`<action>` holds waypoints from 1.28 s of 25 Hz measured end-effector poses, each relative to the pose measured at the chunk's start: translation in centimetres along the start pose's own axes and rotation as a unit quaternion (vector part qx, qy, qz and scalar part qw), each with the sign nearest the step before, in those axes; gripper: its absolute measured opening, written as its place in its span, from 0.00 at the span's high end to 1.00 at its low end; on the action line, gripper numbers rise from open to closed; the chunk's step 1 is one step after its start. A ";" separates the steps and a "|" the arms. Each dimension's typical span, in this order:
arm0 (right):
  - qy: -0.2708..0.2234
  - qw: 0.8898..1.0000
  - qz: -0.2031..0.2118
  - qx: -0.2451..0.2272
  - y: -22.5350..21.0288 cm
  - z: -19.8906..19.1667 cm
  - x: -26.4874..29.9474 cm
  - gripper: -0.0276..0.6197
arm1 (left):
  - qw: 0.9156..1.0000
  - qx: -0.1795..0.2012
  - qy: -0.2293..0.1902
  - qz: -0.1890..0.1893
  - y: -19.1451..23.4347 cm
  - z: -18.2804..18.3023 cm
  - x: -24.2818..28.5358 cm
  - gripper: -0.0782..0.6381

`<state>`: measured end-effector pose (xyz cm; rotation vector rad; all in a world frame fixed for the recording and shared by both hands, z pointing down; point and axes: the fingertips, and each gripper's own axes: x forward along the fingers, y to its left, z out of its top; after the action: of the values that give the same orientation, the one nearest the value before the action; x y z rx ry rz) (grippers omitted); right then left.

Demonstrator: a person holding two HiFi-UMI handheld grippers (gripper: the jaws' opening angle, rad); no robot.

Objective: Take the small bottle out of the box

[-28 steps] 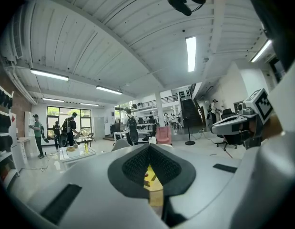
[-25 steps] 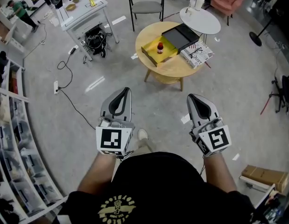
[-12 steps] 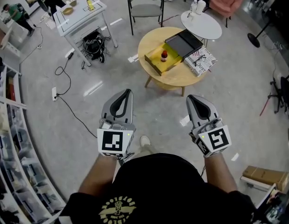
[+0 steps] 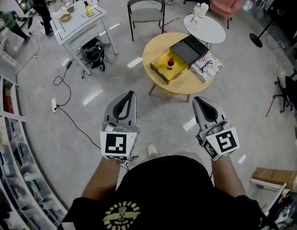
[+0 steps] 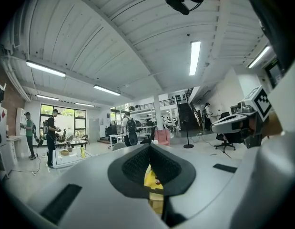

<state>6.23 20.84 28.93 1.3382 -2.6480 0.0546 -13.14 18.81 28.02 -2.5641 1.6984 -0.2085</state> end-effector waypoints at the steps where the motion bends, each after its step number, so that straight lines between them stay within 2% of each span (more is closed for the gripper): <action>1: 0.001 1.000 -0.002 0.001 -0.2 0.0 -0.1 0.94 | 1.000 -0.002 -0.001 -0.001 0.0 0.0 0.2 0.87; 6: -0.003 1.000 -0.014 0.006 -1.6 0.0 -1.4 0.94 | 1.000 -0.003 -0.004 -0.016 -1.8 0.5 0.8 0.87; 9: -0.007 1.000 -0.015 0.011 -1.3 -0.1 -0.8 0.94 | 1.000 0.000 -0.001 -0.019 -1.2 0.1 0.8 0.87; 19: -0.011 1.000 0.015 0.019 -1.1 -0.1 4.0 0.94 | 1.000 -0.001 0.018 0.011 2.6 -1.0 1.3 0.87; 32: 0.006 0.999 0.041 0.033 -4.2 -1.1 10.5 0.94 | 0.999 -0.003 0.036 0.029 6.0 -2.1 7.0 0.87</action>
<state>3.67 10.08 31.59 1.2447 -2.7116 0.1624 -16.24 10.11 29.96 -2.5370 1.7984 -0.2970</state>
